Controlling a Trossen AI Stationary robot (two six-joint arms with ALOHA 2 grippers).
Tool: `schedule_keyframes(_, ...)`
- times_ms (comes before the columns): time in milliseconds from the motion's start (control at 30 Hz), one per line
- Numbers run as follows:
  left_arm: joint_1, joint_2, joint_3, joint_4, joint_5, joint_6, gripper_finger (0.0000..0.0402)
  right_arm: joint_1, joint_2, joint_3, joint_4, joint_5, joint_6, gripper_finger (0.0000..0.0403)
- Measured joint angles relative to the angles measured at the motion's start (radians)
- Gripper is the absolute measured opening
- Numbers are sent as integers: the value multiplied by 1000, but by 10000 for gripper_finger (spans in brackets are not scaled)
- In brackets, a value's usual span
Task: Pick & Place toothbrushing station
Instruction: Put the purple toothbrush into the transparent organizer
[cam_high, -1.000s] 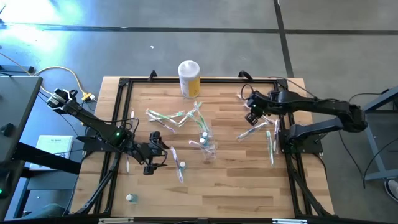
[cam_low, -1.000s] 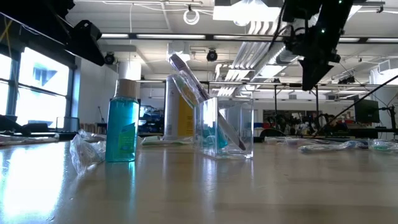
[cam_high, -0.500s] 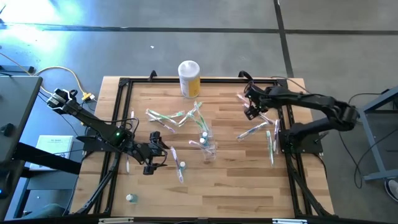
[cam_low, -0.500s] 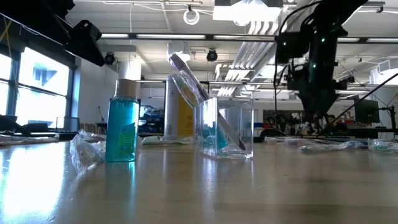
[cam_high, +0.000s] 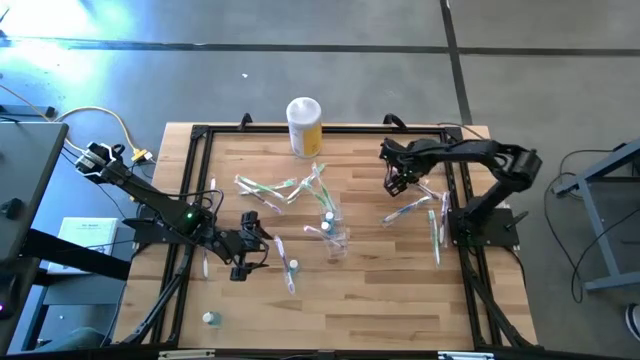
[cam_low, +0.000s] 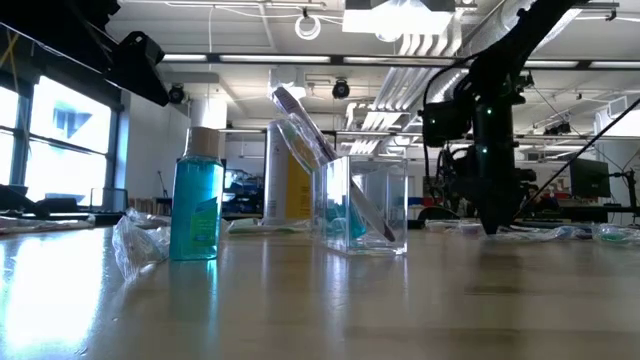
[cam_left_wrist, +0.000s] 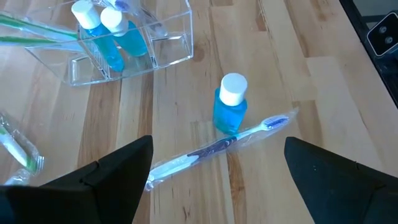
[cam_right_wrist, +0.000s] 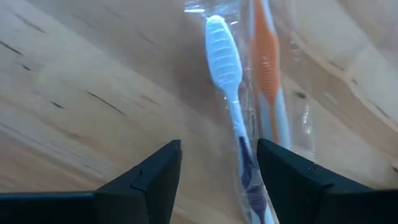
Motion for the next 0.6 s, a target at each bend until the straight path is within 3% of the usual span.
schedule_keyframes(267, 0, 0, 0, 0, 0, 0, 356, -1, 37, 0, 15, -52, -15, 170)
schedule_keyframes(400, 0, 0, 0, 0, 0, 0, 356, 0, 39, 0, 12, -74, -33, 115)
schedule_keyframes(533, 0, 0, 0, 0, 0, 0, 356, 9, 40, -1, 12, -80, -84, 29)
schedule_keyframes(600, 0, 0, 0, 0, 0, 0, 356, 16, 40, -2, 17, -77, -105, 18)
